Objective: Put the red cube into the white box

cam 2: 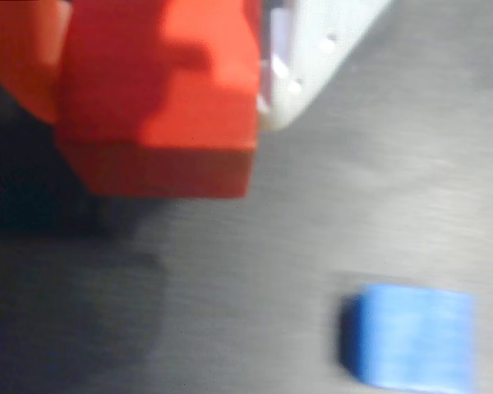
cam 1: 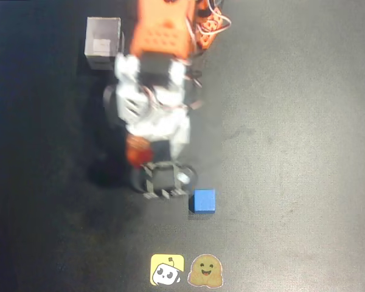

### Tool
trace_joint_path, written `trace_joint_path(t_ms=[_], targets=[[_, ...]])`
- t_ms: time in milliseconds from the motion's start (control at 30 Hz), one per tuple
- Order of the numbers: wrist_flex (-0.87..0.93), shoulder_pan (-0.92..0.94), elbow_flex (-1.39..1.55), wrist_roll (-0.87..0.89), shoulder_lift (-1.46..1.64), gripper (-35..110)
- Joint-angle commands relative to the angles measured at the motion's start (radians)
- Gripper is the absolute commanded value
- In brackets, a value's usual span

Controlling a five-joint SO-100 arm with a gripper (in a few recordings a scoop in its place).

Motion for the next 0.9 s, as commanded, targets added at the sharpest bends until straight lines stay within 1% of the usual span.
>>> trace_joint_path(t_ms=[0, 200, 433, 600, 867], targets=[[0.014, 0.08, 0.005, -0.061, 0.074, 0], [0.031, 0.224, 0.043, -0.144, 0.143, 0], [0.037, 0.35, 0.193, -0.184, 0.293, 0], [0.089, 0.385, 0.247, -0.202, 0.365, 0], [0.081, 0.423, 0.5, -0.233, 0.641, 0]])
